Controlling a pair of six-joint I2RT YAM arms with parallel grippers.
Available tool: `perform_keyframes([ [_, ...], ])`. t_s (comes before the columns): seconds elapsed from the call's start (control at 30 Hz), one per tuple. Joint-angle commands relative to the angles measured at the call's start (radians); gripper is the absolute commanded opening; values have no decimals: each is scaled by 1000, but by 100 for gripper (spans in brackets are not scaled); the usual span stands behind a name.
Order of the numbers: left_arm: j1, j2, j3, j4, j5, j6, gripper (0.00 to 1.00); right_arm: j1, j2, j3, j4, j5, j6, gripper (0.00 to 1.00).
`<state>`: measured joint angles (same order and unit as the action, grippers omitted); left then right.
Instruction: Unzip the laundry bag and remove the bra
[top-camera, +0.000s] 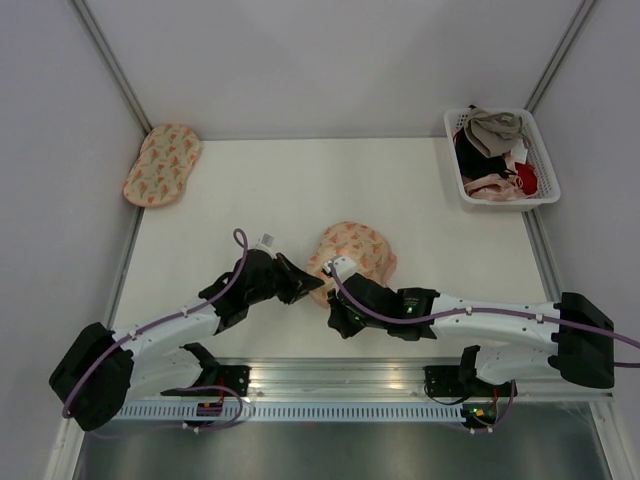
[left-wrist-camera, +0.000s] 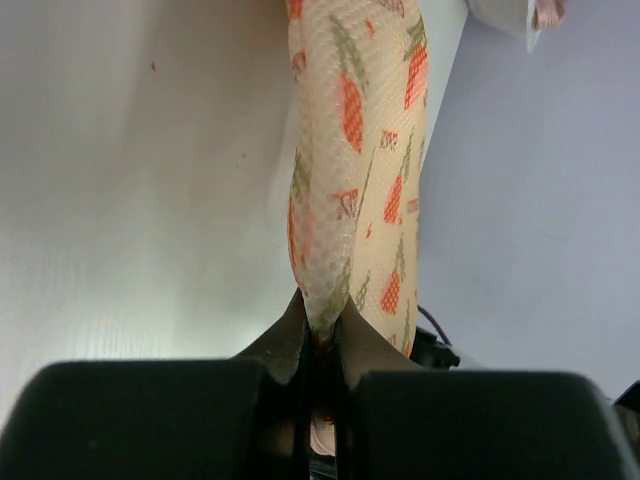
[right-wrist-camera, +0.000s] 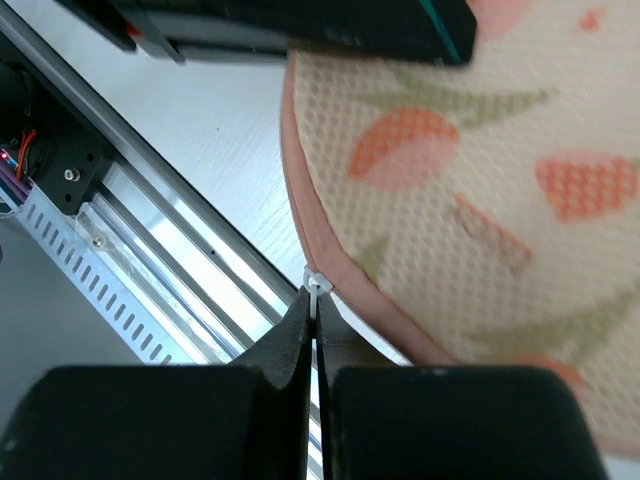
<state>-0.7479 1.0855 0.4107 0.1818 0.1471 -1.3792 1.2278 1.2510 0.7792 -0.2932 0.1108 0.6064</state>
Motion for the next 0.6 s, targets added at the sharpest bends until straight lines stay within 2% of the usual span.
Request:
perform_keyframes([
  [0.0,112,-50,27,-24,9,81,2,9,8,14,-35,9,12,0],
  [0.13,251,-75,25,-62,107,239,2,9,73,25,-185,102,53,0],
  [0.27,332,9,103,-139,310,414,2,-33,125,12,-285,207,102,1],
  [0.4,343,126,195,-220,485,555,2,-197,107,-17,-316,282,102,1],
  [0.43,341,181,206,-222,572,607,2,-229,102,-14,-317,297,87,0],
  [0.5,341,240,253,-283,633,672,2,-316,93,12,-320,326,69,0],
  [0.53,340,269,270,-303,711,748,2,-341,94,25,-322,346,55,1],
  [0.57,340,328,313,-341,726,791,2,-379,99,35,-317,343,27,0],
])
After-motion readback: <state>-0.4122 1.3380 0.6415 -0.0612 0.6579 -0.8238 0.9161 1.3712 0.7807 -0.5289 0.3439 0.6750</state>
